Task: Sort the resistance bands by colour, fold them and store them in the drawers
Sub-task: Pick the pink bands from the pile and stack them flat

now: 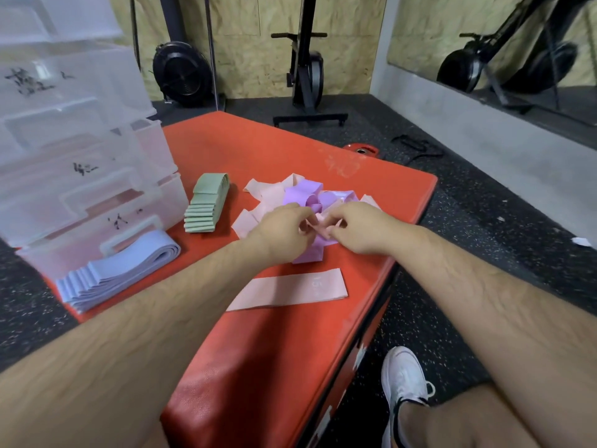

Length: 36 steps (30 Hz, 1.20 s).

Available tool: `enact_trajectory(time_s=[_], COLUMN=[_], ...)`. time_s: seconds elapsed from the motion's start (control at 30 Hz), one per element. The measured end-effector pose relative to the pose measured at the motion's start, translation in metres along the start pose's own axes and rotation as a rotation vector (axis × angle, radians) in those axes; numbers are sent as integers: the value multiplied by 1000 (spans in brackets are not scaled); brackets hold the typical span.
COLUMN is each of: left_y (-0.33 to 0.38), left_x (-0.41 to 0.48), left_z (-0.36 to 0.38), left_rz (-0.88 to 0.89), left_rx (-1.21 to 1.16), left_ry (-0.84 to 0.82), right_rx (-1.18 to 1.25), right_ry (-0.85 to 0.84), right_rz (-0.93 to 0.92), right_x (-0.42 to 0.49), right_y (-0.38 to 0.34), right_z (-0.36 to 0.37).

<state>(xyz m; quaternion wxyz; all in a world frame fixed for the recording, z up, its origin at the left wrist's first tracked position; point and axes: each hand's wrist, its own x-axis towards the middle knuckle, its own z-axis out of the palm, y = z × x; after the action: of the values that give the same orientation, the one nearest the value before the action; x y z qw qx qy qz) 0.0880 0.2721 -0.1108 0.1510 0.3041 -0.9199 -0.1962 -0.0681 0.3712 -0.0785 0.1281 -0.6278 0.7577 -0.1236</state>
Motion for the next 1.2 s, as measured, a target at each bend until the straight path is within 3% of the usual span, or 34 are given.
enact_trajectory(time_s=[0.2, 0.43, 0.6, 0.7, 0.8, 0.9, 1.1, 1.2], left_y=[24, 24, 26, 27, 27, 24, 12, 16], left_x=[-10, -20, -27, -30, -33, -33, -34, -38], left_z=[-21, -43, -50, -53, -56, -58, -62, -67], left_rz=[-166, -113, -145, -107, -62, -52, -120, -148], left_rx=[-577, -711, -685, -626, -619, -600, -399, -559], left_ry=[110, 165, 239, 268, 244, 240, 318, 275], right_rx=[387, 714, 672, 439, 271, 296, 280, 229], right_ry=[184, 191, 252, 316, 249, 192, 273, 328], right_rz=[-7, -79, -67, -101, -134, -153, -188, -254], right_x=[-10, -15, -15, -11, -8, -7, -5, -4], right_y=[-10, -29, -29, -24, -21, -25, -32, -34], right_z=[-20, -26, -20, -16, -14, -14, -20, -19])
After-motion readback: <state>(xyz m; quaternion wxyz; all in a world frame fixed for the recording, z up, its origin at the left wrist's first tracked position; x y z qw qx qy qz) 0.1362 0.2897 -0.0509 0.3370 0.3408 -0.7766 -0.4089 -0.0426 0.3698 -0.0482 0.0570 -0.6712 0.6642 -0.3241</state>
